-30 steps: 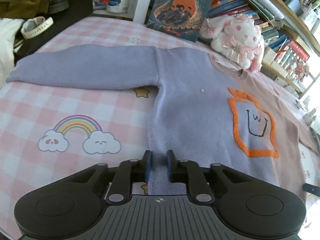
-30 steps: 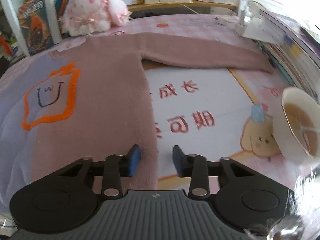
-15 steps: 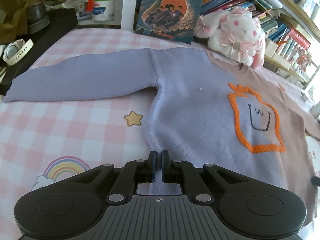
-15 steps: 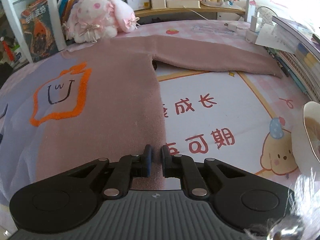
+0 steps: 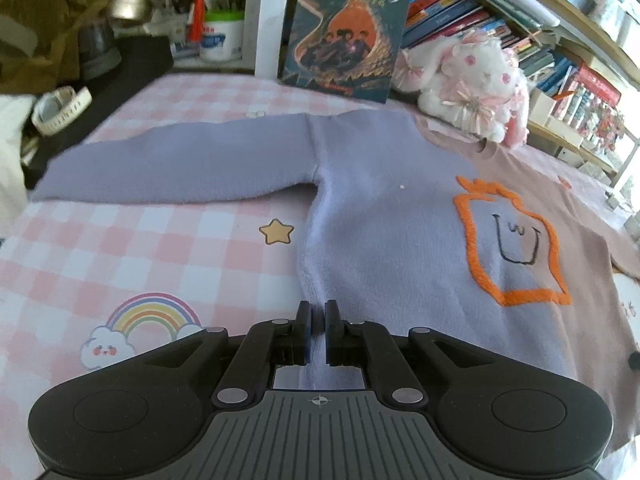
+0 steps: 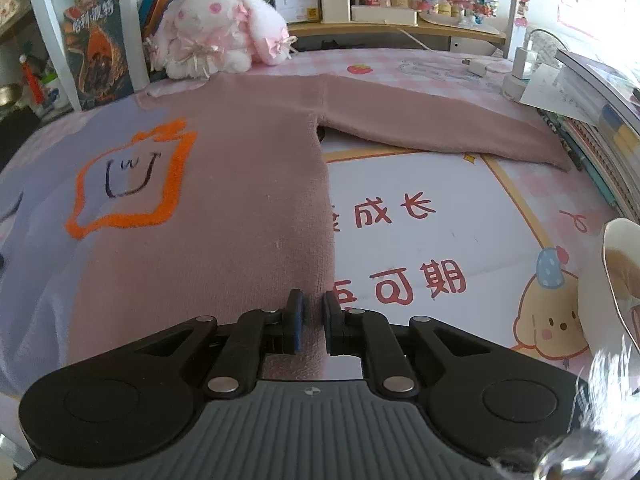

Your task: Fold clothes

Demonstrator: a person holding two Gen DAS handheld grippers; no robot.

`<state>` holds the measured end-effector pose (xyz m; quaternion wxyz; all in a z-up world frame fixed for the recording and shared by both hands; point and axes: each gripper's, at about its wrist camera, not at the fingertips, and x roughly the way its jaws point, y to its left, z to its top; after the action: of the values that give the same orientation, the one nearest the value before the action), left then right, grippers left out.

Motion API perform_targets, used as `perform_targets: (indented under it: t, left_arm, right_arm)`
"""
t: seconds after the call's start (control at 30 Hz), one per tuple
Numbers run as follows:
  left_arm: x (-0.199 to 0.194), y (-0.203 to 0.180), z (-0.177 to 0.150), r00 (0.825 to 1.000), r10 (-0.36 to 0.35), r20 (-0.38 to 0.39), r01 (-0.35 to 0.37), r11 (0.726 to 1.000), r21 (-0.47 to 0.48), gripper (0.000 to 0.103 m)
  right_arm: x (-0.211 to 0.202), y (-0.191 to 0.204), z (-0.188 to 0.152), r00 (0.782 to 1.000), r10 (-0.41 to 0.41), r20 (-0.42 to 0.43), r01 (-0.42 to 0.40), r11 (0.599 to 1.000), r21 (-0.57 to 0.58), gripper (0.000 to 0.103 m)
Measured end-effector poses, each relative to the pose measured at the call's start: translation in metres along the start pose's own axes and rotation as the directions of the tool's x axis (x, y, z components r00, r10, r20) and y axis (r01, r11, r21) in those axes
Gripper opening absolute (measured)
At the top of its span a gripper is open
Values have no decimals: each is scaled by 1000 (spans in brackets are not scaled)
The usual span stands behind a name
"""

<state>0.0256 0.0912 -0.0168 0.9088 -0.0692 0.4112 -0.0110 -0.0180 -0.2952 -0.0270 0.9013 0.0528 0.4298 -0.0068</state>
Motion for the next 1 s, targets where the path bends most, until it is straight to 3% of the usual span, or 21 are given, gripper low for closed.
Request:
perform_targets:
  t: [0.1,0.17,0.27,0.33,0.43,0.53,0.63,0.77,0.9,1.0]
  left_arm:
    - [-12,-12,-6,1000,-4,14,4,1000,10,11]
    - [-19,-20,-11,1000,5,22,-5,1000,13,13]
    - [-26,-32,-20,999,25,27,-25,1000,12,21]
    - [-31,-39,-26,999,32,31,-32,999,-2,32]
    - [-37,-53,-35,999,28,27,-28,1000,-11,49]
    - [-43,-68,-44,998,43,39,-44,999,23,53]
    - [-52,-80,-48,996,62,68,-65,996,54,74]
    - [-66,-96,-51,993,3,119,-20,989,143,87]
    - [-72,-114,-53,991,-31,132,-2,970,243,91]
    - [-68,-121,-54,992,-17,126,-10,977,212,91]
  right_arm:
    - [-7,4,-2,999,3,32,-2,1000,-13,16]
    - [-11,7,-3,999,10,50,-8,999,-34,24]
    - [-18,12,-4,997,28,77,-23,998,-65,42]
    - [-21,13,-4,995,36,93,-29,997,-76,62]
    - [-25,12,-4,992,49,117,-39,996,-84,81]
    - [-26,9,-6,991,65,118,-55,995,-89,86]
    - [-26,6,-10,991,72,110,-60,993,-105,90]
    - [-33,2,-13,987,85,134,-69,990,-124,96]
    - [-42,-5,-13,981,86,174,-68,992,-104,101]
    - [-44,-10,-14,980,86,182,-71,993,-90,101]
